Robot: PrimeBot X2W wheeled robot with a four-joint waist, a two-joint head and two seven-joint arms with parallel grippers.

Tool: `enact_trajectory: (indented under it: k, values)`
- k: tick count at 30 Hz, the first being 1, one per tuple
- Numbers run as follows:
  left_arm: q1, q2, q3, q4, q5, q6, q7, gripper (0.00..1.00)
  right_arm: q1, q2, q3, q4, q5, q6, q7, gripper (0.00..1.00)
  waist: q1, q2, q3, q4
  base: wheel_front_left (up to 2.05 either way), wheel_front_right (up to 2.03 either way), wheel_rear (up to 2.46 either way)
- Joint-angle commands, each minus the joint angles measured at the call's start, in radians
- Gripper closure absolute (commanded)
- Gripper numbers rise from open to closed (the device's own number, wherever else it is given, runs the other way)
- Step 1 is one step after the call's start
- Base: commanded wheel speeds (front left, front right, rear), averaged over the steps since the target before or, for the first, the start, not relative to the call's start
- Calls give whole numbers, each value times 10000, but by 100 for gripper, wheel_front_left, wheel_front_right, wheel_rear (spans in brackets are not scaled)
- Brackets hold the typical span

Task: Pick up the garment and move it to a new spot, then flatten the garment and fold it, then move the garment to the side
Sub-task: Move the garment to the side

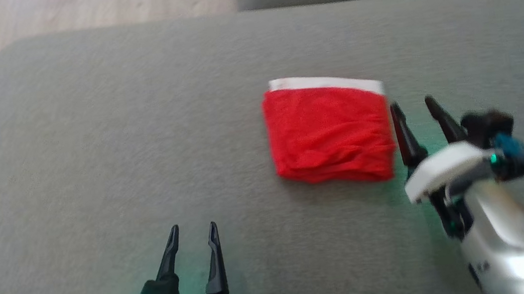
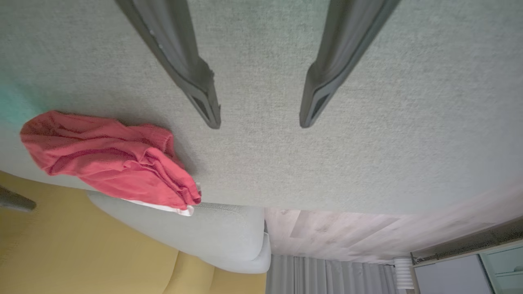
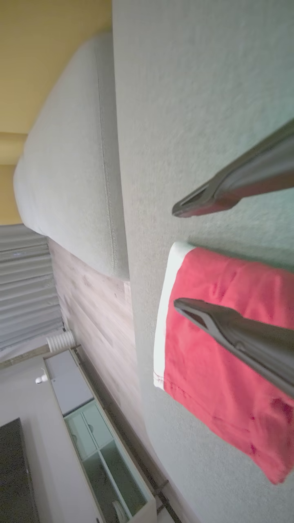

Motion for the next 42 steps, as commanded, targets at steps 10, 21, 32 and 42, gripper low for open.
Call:
enact_trajectory:
  k: [10, 21, 32, 42]
  values:
    - [-429, 43, -45, -302, -207, 266, -65, 0, -745, 15, -383, 2199, -531, 19, 823, 0, -2, 0, 696, 1095, 0, 0, 0]
    - [-673, 43, 1, -306, -84, 169, -65, 0, -1101, -8, -310, 2505, -743, 19, -237, 100, -2, 0, 437, -373, 0, 0, 0]
    - [-1316, 43, -364, -163, -157, -181, -65, 0, -579, -27, 271, 1840, -450, 19, -396, 100, -2, 0, 287, -4157, 0, 0, 0]
    - [-1716, 43, -634, 98, -87, -343, -65, 0, -245, -214, 999, 1210, 205, 19, -407, 100, -2, 0, 672, -6297, 0, 0, 0]
